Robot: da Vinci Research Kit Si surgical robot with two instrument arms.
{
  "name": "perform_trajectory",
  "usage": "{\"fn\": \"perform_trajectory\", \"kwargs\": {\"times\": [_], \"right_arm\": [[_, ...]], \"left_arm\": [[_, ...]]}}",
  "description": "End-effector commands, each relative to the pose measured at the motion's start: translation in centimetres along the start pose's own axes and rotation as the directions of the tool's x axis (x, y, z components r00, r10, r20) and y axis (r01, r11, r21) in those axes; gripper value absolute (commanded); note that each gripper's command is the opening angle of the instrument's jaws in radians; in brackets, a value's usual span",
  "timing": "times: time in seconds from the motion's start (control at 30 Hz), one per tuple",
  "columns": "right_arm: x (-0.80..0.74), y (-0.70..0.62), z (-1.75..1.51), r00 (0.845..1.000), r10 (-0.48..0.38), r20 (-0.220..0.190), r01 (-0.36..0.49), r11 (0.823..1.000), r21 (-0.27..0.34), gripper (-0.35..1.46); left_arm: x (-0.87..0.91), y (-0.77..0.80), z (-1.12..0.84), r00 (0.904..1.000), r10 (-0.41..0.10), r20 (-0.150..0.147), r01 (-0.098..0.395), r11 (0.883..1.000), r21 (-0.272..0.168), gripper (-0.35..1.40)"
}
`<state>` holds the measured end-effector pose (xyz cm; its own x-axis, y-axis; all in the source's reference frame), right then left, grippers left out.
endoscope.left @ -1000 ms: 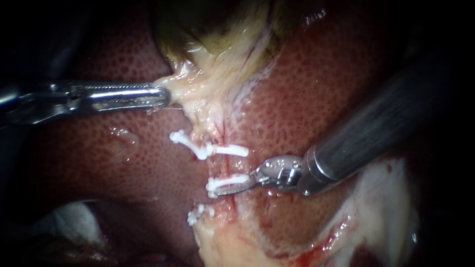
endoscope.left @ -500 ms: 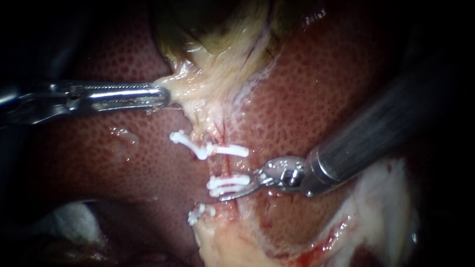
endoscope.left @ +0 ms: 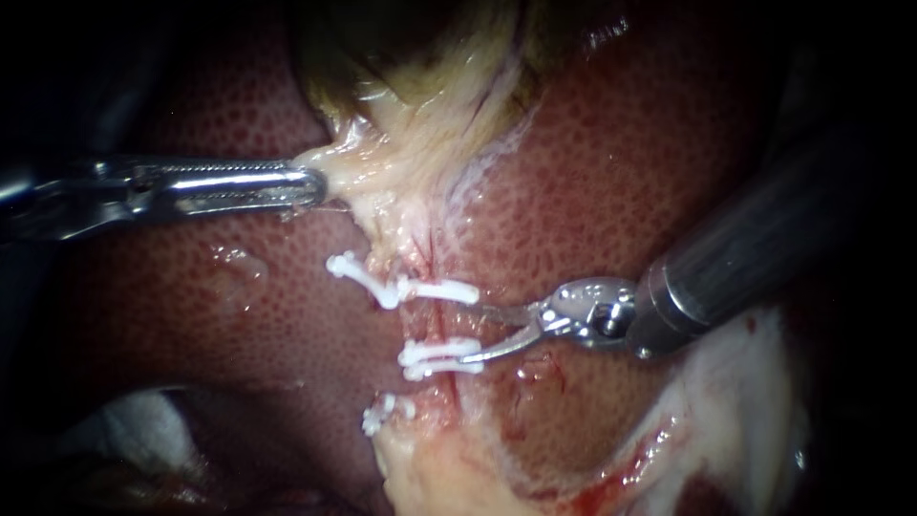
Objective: Go to the cutting position right tube
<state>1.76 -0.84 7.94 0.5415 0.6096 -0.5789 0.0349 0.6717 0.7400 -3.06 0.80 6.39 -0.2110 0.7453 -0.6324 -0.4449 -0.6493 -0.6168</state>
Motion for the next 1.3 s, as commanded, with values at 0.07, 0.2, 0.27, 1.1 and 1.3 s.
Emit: {"fn": "perform_trajectory", "kwargs": {"times": [0.07,0.2,0.27,1.1,1.3], "right_arm": [[0.02,0.00,0.04,1.000,0.001,0.000,-0.001,1.000,-0.001,1.18],[0.04,0.01,0.13,1.000,0.001,-0.001,-0.001,1.000,-0.008,1.18],[0.05,0.01,0.19,1.000,0.001,-0.006,-0.001,1.000,-0.004,1.20],[0.14,-0.10,0.44,0.996,0.014,-0.090,0.000,0.987,0.160,1.31],[0.15,-0.12,0.58,0.996,0.026,-0.083,-0.010,0.983,0.185,1.31]], "left_arm": [[0.00,0.00,0.00,1.0000,0.000,0.000,0.000,1.000,0.000,-0.35],[0.00,0.00,0.00,1.0000,0.000,0.000,0.000,1.000,0.000,-0.35],[0.00,0.00,0.00,1.0000,0.000,0.000,0.000,1.000,0.000,-0.35],[0.00,-0.03,0.02,1.0000,0.000,0.000,0.000,1.000,-0.001,-0.35],[0.00,-0.05,0.04,1.0000,0.000,0.000,0.000,1.000,-0.001,-0.35]]}}
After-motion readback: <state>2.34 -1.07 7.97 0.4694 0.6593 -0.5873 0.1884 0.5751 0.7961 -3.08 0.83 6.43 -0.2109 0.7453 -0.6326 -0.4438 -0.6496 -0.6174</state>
